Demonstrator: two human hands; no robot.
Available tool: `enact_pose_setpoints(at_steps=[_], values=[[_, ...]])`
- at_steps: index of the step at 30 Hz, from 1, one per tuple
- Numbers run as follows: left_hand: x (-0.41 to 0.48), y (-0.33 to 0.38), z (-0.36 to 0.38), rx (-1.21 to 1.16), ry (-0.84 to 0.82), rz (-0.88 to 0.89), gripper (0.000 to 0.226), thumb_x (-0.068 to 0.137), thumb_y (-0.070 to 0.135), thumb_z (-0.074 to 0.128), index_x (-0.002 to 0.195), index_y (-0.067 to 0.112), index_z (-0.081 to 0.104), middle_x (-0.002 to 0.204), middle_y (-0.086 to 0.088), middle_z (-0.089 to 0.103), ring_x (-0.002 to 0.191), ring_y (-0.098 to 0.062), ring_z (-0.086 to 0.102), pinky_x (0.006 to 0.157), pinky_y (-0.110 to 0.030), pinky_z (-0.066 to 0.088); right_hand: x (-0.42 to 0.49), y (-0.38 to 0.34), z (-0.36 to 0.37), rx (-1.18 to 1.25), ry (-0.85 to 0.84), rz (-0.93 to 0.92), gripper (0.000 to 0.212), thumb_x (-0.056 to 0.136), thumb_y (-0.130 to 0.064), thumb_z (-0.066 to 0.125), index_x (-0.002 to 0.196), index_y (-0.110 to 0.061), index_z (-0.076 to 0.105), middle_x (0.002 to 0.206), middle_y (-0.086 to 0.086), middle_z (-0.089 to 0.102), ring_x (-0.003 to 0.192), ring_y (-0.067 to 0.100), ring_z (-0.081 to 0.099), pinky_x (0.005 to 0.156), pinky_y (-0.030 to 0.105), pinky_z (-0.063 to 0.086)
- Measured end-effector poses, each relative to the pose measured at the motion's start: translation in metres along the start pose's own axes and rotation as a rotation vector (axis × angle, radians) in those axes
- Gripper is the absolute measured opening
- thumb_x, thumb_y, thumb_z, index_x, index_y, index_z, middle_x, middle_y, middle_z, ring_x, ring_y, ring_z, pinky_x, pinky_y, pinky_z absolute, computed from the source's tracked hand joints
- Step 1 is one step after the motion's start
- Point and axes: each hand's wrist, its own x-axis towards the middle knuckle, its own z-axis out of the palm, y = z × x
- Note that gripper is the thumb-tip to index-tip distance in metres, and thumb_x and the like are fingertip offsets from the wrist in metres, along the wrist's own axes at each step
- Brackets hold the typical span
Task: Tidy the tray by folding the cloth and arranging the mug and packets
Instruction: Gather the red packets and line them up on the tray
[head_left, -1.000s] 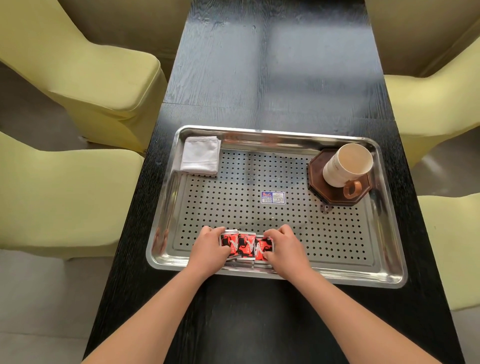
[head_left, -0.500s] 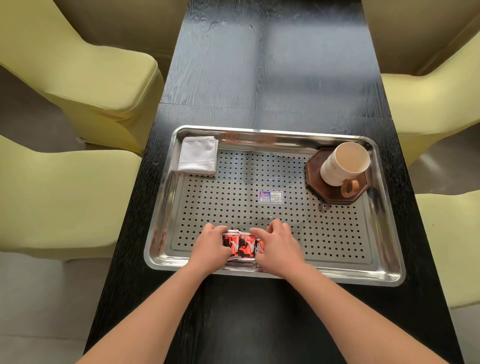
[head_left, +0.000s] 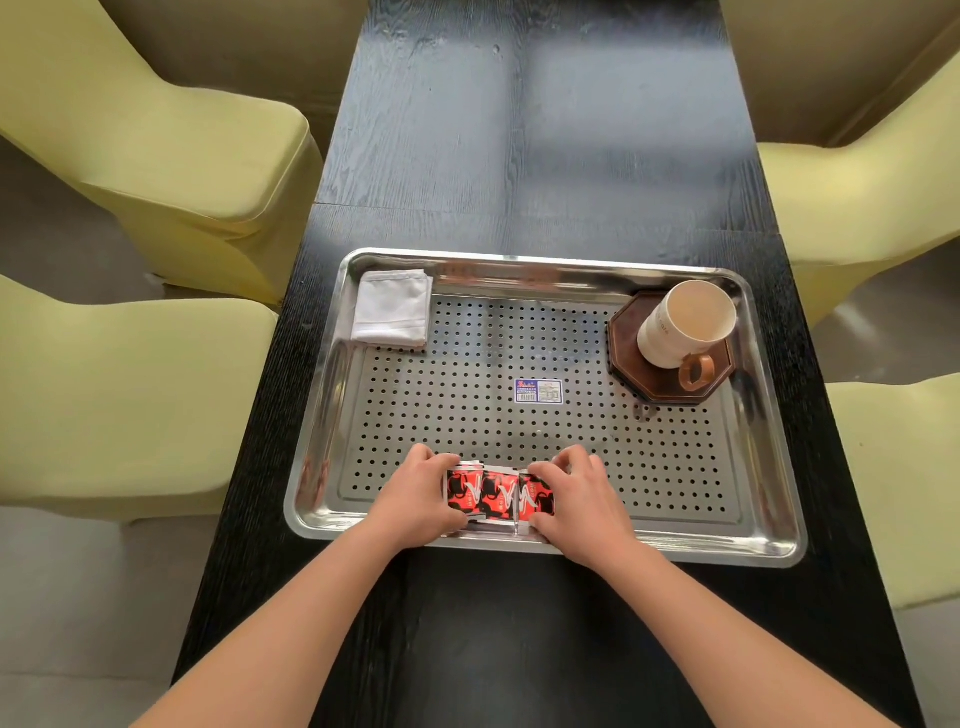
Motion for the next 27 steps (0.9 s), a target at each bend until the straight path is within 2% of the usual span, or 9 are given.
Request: enact_pose_setpoints(at_steps=[6,13,17,20,27], values=[[0.0,-0.002,0.001,0.081,0.074,0.043,0.069,0.079,0.023,0.076,0.142,0.024,0.048,0.115,0.005,0.043,0.104,-0.015,0.053,0.089,-0.036,0.054,0.001,-0.002,0.002,0.051,0.004,0.029,0.056,0.081,-0.028,0.076,0.132,-0.03,0.054,0.117,-0.002,0.039,0.11,0.016,0.039,0.087,0.029,0.046],[0.0,-0.003,0.004,0.069,0.083,0.032,0.072,0.081,0.02,0.072,0.146,0.025,0.042,0.121,0.005,0.044,0.105,-0.014,0.052,0.088,-0.035,0.054,0.005,-0.003,0.004,0.102,0.005,0.04,0.057,0.08,-0.038,0.076,0.132,-0.032,0.053,0.117,-0.004,0.038,0.11,0.015,0.041,0.089,0.032,0.049],[0.001,-0.002,0.006,0.037,0.109,0.014,0.068,0.081,0.026,0.073,0.144,0.025,0.045,0.119,0.005,0.045,0.103,-0.012,0.053,0.085,-0.033,0.054,0.005,-0.011,0.004,0.091,0.055,-0.002,0.057,0.08,-0.047,0.066,0.134,-0.043,0.05,0.134,-0.007,0.037,0.123,0.015,0.034,0.093,0.037,0.05],[0.002,0.0,0.006,0.033,0.125,0.002,0.064,0.083,0.025,0.073,0.142,0.025,0.047,0.117,0.005,0.046,0.102,-0.013,0.054,0.086,-0.033,0.054,0.009,-0.02,0.006,0.007,0.049,-0.05,0.058,0.082,-0.057,0.065,0.136,-0.045,0.05,0.139,-0.006,0.036,0.127,0.018,0.034,0.098,0.04,0.048],[0.001,0.0,0.008,0.028,0.144,-0.011,0.062,0.085,0.024,0.071,0.142,0.026,0.047,0.116,0.004,0.046,0.1,-0.013,0.054,0.086,-0.031,0.052,0.015,-0.021,0.005,-0.004,0.048,-0.043,0.049,0.087,-0.047,0.069,0.133,-0.045,0.054,0.135,-0.004,0.039,0.123,0.018,0.035,0.095,0.039,0.05]])
